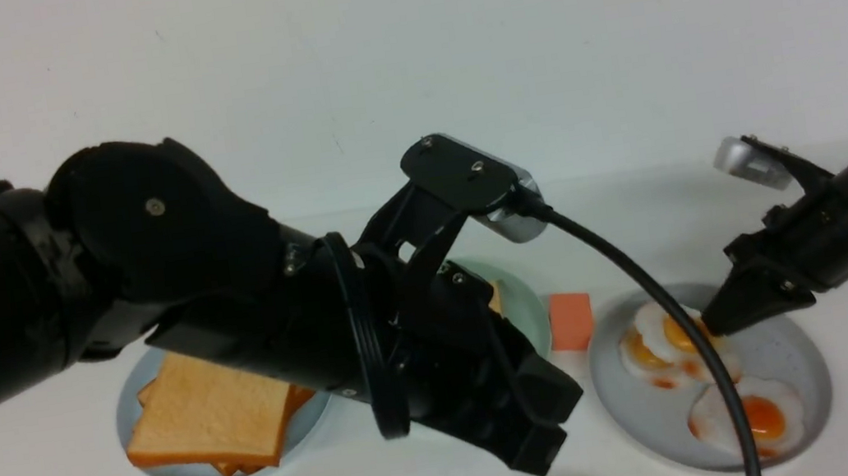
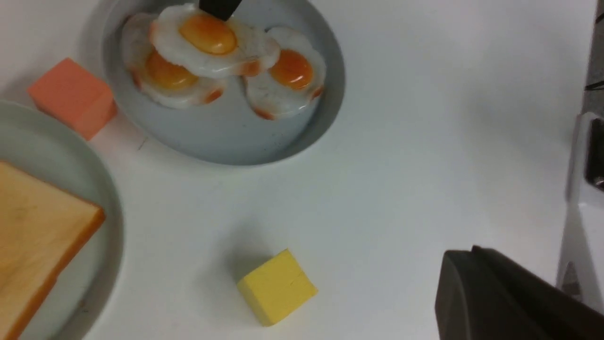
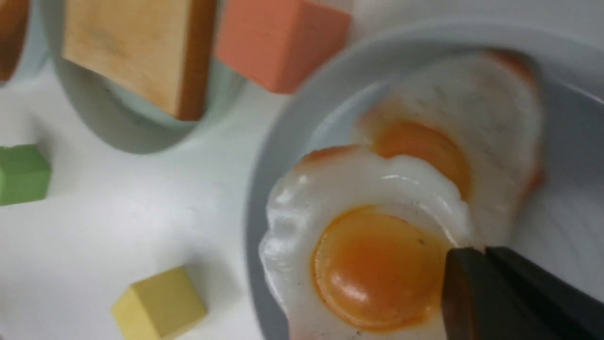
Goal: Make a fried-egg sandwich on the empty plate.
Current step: Use the right arm to place the fried egg on the slice of bread in the middle
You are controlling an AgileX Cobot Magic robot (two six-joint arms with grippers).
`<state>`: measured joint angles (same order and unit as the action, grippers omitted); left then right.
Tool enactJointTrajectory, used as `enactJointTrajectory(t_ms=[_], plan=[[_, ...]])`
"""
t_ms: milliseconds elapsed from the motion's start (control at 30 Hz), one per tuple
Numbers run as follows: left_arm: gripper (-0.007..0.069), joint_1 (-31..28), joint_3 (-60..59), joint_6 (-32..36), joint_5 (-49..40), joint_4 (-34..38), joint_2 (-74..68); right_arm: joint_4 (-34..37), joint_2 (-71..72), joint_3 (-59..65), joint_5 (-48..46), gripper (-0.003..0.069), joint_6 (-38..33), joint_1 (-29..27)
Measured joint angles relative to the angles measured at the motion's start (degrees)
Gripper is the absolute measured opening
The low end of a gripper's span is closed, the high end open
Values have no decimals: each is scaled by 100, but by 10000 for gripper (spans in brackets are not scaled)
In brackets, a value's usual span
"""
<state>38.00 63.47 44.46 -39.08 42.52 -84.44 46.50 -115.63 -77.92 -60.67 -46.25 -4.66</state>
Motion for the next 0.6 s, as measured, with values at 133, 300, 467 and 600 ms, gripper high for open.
enactJointTrajectory(t_ms=[133,300,467,600], plan=[[-3,-213,0,-496,-54,-513,8,-267,0,-510,-193,22,369,499],[-3,-758,-6,-1369,-372,-1507,168,-1127,-79,-1624,30,22,1354,1567],[1,-985,-10,-1701,-833,-2039,319,-1327,-547,-2712,276,22,1812,2285],[4,-1020,-12,-1943,-995,-2257,332,-1332,-1106,-3263,289,22,1903,2543]])
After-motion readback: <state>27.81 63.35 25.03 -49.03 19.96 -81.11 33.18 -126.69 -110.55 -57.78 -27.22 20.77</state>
